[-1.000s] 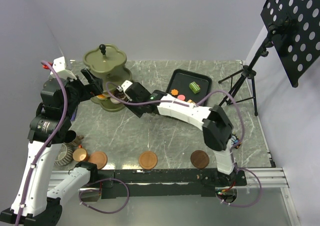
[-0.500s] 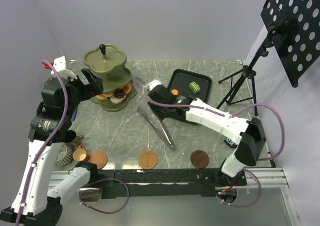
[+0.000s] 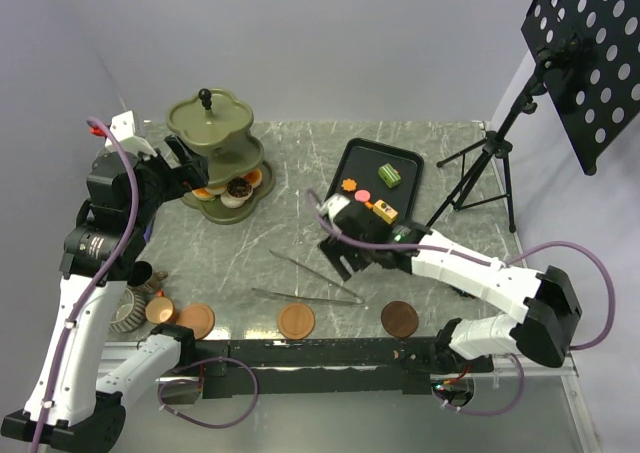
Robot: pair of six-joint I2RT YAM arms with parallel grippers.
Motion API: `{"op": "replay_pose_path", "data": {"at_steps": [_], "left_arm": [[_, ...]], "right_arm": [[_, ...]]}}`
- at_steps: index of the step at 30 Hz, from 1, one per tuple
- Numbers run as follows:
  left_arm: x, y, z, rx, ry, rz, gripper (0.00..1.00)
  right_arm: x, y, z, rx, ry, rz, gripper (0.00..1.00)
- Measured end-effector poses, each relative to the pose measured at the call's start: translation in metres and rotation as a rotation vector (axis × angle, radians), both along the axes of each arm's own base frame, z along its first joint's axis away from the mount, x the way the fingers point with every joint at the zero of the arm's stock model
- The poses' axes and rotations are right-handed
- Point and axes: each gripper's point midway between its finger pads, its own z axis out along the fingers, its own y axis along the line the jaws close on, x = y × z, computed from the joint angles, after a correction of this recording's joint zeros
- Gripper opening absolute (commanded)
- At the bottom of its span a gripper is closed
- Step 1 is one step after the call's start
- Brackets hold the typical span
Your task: Serve the afternoon tea
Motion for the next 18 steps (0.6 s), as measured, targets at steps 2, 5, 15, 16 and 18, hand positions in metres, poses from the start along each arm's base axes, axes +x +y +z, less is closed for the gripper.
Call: {"op": "replay_pose_path", "data": {"at_steps": [2, 5, 15, 16, 18], "left_arm": [[0.0, -0.001, 0.0, -0.008, 0.003, -0.004, 1.0], [0.002, -0.004, -0.002, -0.018, 0.011, -0.01, 1.0], [0.003, -0.013, -0.005, -0.043, 0.025, -0.051, 1.0], [0.003, -0.013, -0.005, -0.044, 0.025, -0.051, 1.0], [0.003, -0.013, -0.005, -0.044, 0.025, -0.052, 1.0]], "right_arm": [[-0.016, 0.007, -0.021, -0.01, 0.046, 0.081, 0.88], [-0.036, 0.015, -0.047, -0.031, 0.115, 0.172, 0.93], [-0.053, 0.05, -0.093, -0.052, 0.178, 0.369, 1.0], [-0.052, 0.051, -0.097, -0.061, 0.181, 0.377, 0.99], [-0.05, 0.055, -0.108, -0.082, 0.185, 0.393, 0.96]]}}
